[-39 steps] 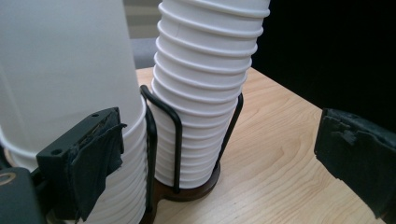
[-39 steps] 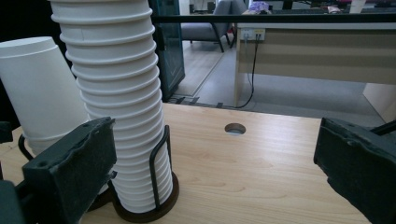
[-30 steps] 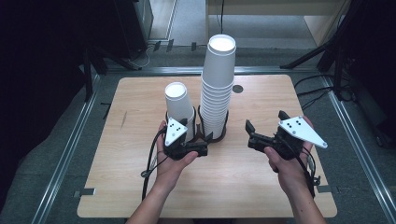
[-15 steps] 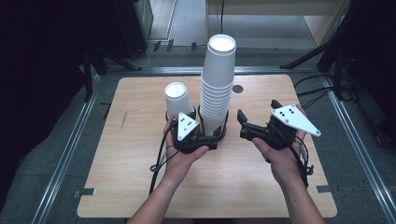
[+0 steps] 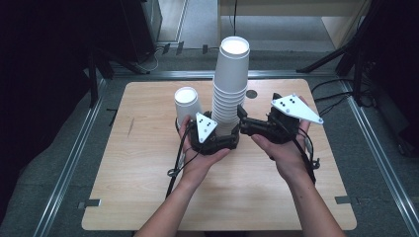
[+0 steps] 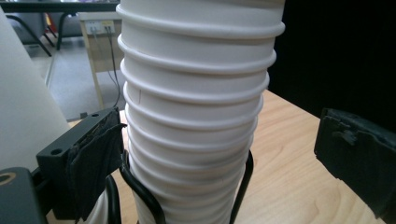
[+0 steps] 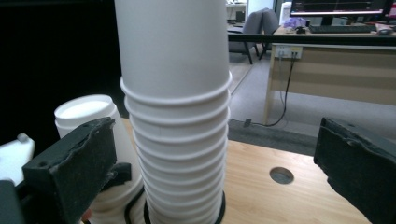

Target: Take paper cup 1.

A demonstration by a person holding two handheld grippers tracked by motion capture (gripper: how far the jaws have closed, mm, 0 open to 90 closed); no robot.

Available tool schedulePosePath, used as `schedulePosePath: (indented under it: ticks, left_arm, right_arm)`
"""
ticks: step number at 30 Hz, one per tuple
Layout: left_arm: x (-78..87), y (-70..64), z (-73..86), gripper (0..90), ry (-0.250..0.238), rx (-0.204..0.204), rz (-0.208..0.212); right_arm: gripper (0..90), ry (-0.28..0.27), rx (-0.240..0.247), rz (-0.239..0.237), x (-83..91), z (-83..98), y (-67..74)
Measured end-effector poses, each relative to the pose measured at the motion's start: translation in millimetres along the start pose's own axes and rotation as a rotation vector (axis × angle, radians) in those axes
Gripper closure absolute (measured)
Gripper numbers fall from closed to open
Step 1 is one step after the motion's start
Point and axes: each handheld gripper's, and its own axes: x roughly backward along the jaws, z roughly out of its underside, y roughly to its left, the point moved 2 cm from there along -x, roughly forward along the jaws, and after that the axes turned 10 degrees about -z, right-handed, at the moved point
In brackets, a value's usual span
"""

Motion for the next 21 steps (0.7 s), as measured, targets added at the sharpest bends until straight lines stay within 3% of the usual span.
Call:
schedulePosePath:
  ticks: [4, 9, 12, 18, 21]
  left_arm:
    - [-6.3, -2.3, -2.8, 1.4, -0.004, 0.016, -0.005]
    - [-12.0, -4.2, -9.7, 1.4, -0.040, 0.010, -0.046]
    - [-13.4, -4.0, -12.1, 1.4, -0.051, 0.034, -0.055]
    - [-19.7, -8.9, -13.0, 1.4, -0.056, 0.020, -0.080]
    - [-22.6, -9.0, -13.6, 1.4, -0.064, 0.032, -0.087]
  right_arm:
    - [0.0, -0.011, -0.020, -0.019, -8.5, -8.6, 0.3]
    - [0.0, -0.029, -0.034, -0.039, -20.4, -20.6, 0.4]
    - [0.0, -0.031, -0.044, -0.051, -24.7, -24.2, 1.2]
    - [0.0, -0.004, -0.053, -0.056, -43.5, -28.9, 2.6]
    - [0.0, 0.004, -0.048, -0.062, -54.0, -32.2, 3.4]
